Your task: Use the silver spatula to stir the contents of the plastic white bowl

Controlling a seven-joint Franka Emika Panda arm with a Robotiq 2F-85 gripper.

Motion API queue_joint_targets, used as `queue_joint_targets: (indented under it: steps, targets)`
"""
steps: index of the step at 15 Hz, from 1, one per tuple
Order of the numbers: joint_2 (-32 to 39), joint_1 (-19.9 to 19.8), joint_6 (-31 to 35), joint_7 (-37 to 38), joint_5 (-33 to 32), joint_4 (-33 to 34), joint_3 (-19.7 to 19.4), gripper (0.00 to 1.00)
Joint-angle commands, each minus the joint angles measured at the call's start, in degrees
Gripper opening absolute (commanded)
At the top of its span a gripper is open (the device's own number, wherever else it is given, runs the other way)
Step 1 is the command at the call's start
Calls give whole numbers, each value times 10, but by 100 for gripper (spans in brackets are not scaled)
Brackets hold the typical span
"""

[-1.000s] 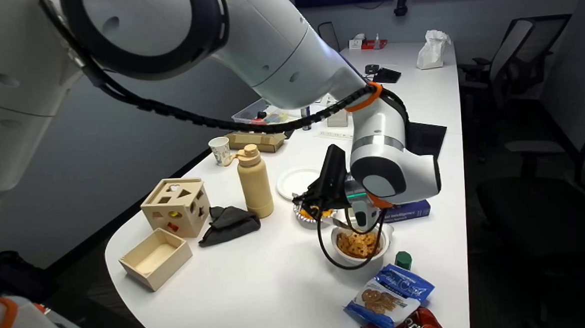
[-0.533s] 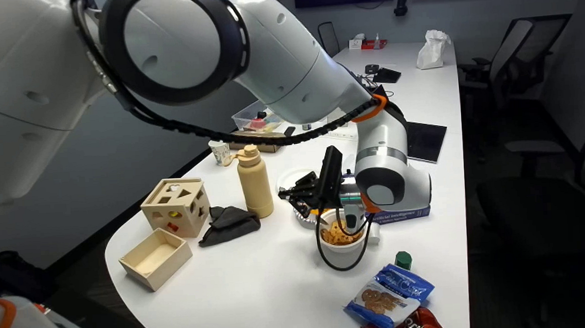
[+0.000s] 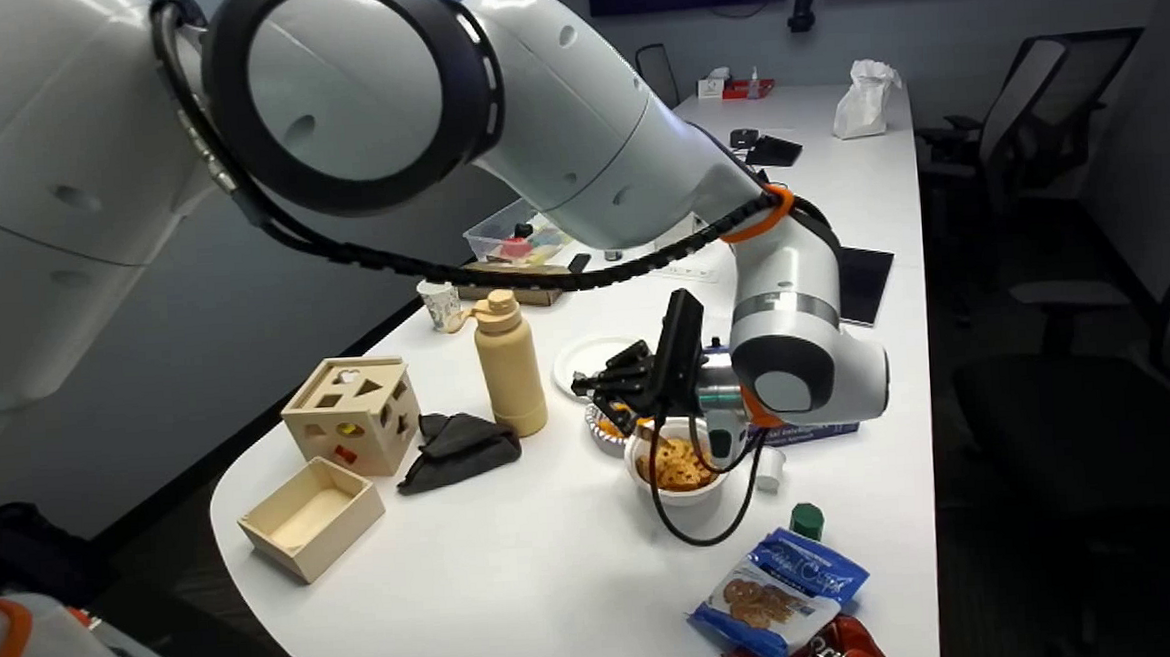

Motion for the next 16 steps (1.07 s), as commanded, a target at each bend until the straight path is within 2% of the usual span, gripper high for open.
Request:
queue_joint_targets:
  steps: [1, 4, 11, 16]
  targets:
    - [-62, 11, 19, 4, -3, -38, -24, 1]
    - [-65, 14, 24, 25, -6, -26, -31, 1]
    - [-15, 15, 17, 60, -6, 0, -17, 1]
    - [-10, 23, 80, 68, 0, -17, -26, 1]
